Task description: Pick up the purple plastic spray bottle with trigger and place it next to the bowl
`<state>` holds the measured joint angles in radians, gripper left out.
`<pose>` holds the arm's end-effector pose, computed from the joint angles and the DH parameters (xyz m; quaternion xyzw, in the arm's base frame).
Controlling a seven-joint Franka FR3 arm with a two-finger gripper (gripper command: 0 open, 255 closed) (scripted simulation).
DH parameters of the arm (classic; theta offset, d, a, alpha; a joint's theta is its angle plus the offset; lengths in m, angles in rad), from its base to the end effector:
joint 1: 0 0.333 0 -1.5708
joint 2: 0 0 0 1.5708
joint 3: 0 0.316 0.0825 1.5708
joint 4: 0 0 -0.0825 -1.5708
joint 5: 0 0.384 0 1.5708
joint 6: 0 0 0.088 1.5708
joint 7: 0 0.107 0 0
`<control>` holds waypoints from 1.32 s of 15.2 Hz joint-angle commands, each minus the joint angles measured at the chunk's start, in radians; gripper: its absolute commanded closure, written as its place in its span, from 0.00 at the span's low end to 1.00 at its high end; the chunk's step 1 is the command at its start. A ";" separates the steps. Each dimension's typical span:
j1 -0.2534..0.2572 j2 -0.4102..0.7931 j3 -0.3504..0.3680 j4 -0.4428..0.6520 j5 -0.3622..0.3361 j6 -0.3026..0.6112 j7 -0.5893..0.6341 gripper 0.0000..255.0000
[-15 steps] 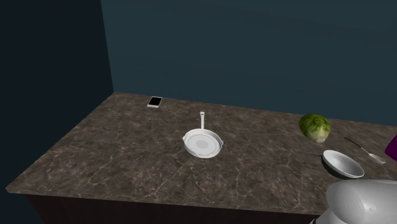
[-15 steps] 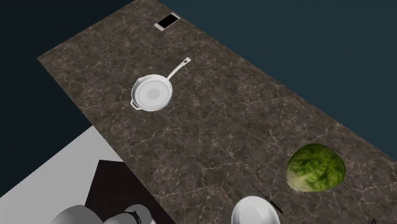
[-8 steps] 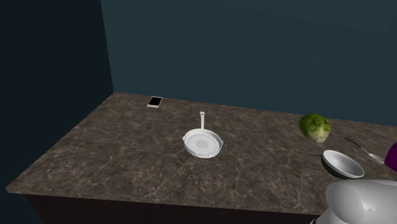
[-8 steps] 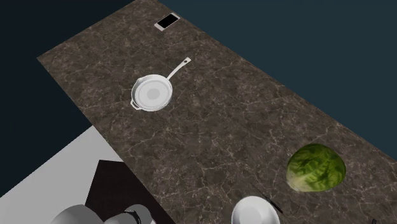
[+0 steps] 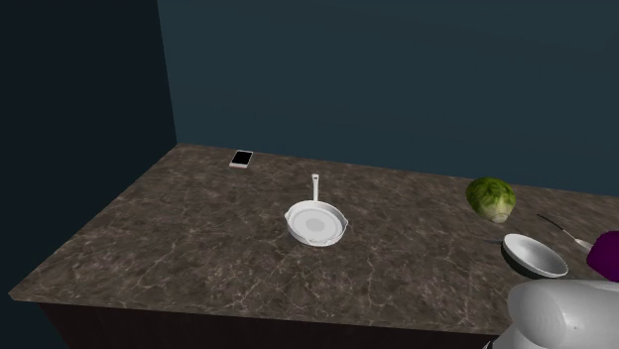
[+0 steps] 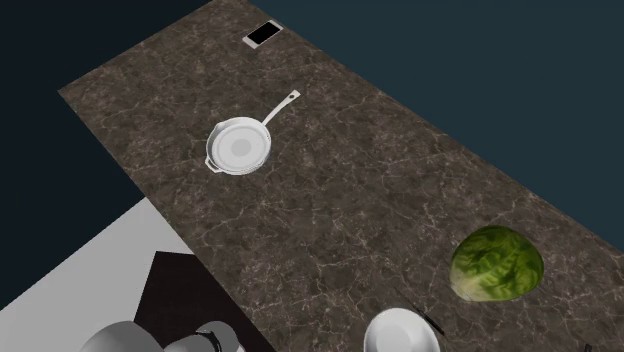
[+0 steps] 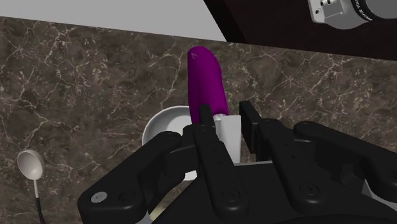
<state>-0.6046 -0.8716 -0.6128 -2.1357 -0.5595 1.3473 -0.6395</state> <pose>-0.0397 -0.3506 0.6216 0.9675 -0.2478 -0.0480 0.0149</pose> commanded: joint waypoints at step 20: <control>-0.043 -0.088 -0.102 -0.300 -0.099 0.218 0.056 1.00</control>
<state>-0.6428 -0.9535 -0.7082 -2.4207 -0.6507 1.5543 -0.5848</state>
